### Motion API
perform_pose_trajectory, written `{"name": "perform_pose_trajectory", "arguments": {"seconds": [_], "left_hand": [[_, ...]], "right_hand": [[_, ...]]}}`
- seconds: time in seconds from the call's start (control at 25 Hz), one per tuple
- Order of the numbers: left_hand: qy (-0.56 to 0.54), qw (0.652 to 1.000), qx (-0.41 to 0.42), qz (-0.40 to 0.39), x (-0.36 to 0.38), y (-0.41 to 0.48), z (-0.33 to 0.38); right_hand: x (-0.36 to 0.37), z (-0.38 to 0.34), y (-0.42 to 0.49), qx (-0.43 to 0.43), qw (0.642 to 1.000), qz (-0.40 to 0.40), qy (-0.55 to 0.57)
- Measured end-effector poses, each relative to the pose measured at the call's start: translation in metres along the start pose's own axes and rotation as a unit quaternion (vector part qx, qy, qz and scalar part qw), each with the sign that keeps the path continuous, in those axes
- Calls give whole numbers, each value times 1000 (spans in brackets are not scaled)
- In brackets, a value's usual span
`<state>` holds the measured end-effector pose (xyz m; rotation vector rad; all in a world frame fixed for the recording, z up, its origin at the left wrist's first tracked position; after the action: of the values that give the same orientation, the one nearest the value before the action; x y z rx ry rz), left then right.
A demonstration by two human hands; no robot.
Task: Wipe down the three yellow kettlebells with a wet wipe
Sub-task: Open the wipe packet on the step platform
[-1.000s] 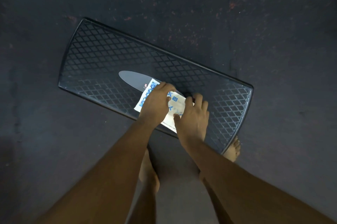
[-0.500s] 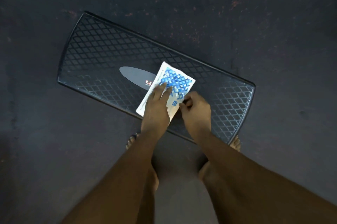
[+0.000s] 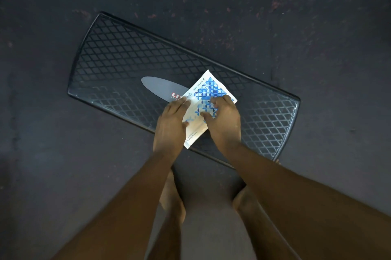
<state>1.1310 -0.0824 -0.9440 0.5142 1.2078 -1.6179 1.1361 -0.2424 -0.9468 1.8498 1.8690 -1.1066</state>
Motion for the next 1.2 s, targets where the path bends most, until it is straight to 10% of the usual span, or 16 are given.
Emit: {"name": "perform_pose_trajectory", "arguments": {"seconds": [0.44,1.2], "left_hand": [[56,998,10,21,0,-2,6],[-45,998,35,7,-9,24,44]], "right_hand": [[-1,12,32,125,989,-74,-34],[-5,14,11,68,990,-14,120]]}}
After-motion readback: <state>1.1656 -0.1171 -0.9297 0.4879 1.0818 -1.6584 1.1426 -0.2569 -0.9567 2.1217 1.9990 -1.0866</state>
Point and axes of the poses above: each hand's wrist, its own y-axis towards the middle knuckle, its own x-axis out of the palm, z = x × y, the point moved 9 cm from there along y, towards the middle knuckle, and after that the axes turned 7 degrees about -x, right-handed, at the moved point
